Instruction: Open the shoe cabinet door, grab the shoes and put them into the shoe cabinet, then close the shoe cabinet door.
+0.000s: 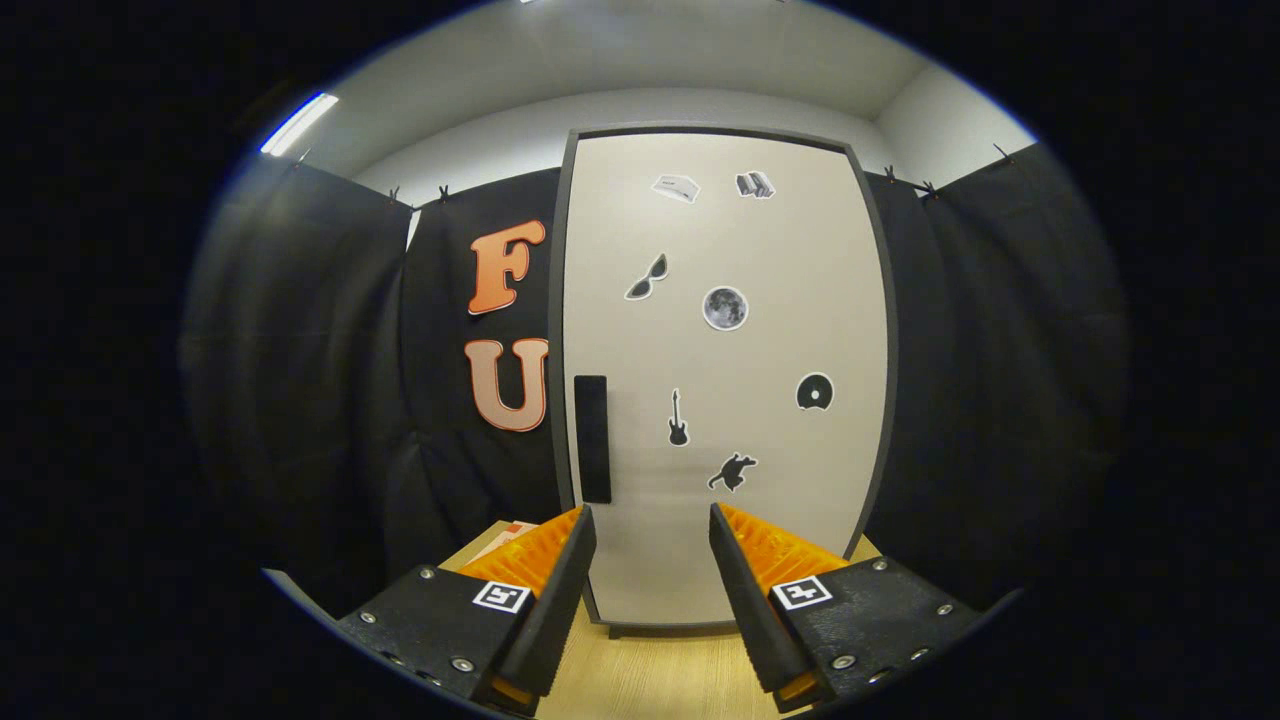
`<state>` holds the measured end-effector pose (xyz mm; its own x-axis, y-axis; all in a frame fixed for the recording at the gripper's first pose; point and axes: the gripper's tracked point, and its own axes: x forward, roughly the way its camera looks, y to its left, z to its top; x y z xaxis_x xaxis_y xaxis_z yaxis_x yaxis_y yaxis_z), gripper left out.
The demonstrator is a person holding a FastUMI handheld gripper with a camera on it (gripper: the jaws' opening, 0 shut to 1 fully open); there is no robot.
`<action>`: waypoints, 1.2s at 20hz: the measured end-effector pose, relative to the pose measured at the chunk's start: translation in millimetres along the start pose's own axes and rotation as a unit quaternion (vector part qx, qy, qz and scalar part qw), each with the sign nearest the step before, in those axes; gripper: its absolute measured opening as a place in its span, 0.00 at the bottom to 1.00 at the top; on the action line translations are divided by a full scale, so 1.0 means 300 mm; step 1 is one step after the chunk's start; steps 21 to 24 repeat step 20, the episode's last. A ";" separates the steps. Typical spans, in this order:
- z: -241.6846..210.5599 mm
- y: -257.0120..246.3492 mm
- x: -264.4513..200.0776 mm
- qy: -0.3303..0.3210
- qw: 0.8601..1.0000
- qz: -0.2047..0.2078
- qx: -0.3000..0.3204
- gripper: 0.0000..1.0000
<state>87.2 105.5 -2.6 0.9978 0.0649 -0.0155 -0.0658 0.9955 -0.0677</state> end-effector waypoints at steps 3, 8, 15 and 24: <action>0.001 -0.057 -0.125 -0.002 1.000 -0.028 -0.014 0.76; 0.001 -0.075 -0.288 -0.005 0.999 -0.044 -0.012 0.78; 0.000 -0.076 -0.437 -0.011 0.997 -0.070 -0.021 0.82; 0.011 -0.076 -0.479 -0.014 0.997 -0.072 -0.019 0.85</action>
